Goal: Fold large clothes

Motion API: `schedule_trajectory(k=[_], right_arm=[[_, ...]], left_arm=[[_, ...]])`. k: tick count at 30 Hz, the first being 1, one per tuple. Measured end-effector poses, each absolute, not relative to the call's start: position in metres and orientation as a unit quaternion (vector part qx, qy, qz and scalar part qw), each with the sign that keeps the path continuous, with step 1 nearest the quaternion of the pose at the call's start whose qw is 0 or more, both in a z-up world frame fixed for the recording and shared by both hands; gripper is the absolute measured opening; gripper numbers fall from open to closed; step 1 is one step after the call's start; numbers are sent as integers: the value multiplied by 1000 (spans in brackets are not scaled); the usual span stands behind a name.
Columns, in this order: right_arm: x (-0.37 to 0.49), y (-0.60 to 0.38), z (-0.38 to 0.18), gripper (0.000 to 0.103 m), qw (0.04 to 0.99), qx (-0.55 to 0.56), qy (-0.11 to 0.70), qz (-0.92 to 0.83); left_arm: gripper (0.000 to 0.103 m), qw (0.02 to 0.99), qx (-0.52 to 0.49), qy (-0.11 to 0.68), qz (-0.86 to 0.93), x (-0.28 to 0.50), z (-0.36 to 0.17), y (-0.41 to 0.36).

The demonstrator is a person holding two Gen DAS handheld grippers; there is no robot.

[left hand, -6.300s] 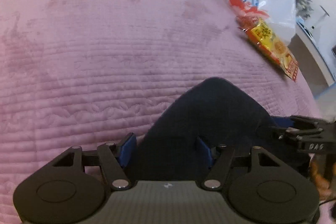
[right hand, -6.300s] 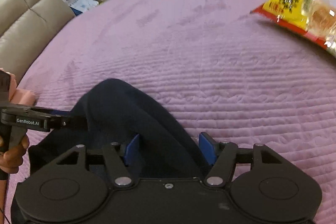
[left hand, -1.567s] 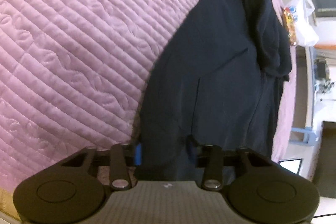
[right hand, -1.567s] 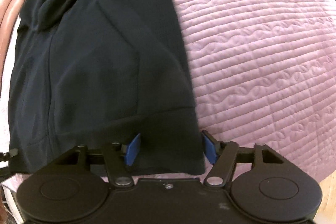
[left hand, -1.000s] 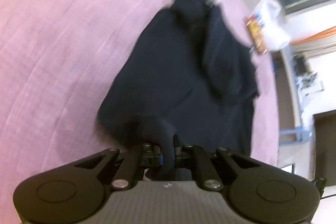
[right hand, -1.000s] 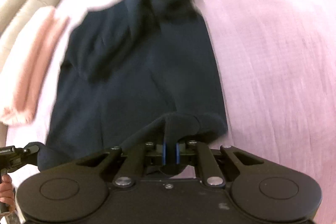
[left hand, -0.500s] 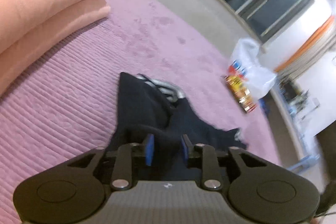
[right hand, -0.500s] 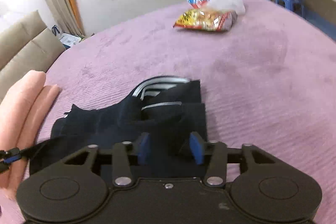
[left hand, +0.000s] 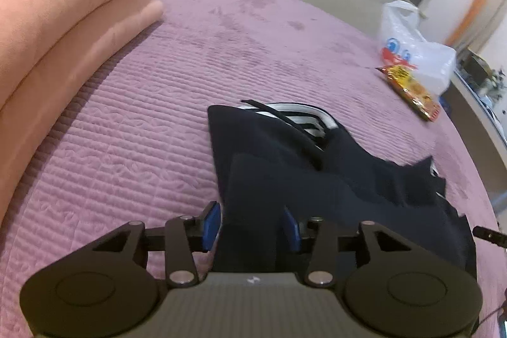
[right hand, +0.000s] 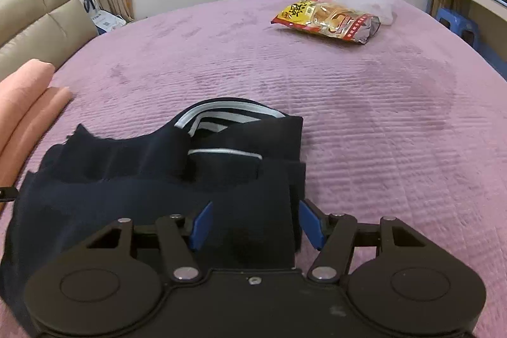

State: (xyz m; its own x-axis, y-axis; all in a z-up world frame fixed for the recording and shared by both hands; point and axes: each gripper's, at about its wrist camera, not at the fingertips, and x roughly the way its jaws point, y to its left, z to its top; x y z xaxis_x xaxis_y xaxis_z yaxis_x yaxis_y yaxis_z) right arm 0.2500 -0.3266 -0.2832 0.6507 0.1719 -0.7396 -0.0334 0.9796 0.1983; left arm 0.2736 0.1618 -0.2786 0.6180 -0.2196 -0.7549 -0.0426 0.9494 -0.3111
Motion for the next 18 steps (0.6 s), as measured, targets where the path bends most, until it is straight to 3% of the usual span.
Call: schedule_trajectory(k=[6, 8, 10, 13, 14, 15, 16, 18], right_arm=[[276, -335, -306, 73, 885, 128, 445, 52], [276, -331, -308, 62, 884, 126, 447, 61], [275, -324, -308, 35, 884, 110, 449, 67], [267, -313, -302, 15, 894, 82, 435, 70], [264, -311, -300, 13, 897, 77, 430, 69], [260, -309, -298, 11, 901, 70, 422, 66], [256, -306, -295, 9, 906, 62, 415, 62], [244, -301, -285, 8, 918, 39, 390, 55]], left_arm=[[47, 862, -204, 463, -43, 302, -302, 176], [47, 856, -227, 461, -45, 308, -308, 180], [46, 853, -244, 458, -52, 310, -310, 181], [45, 845, -267, 455, -83, 309, -310, 179], [40, 849, -263, 451, -87, 307, -309, 176], [18, 856, -246, 446, -89, 305, -308, 172], [8, 864, -224, 444, -82, 303, -307, 167], [7, 886, -181, 421, -73, 293, -298, 159]])
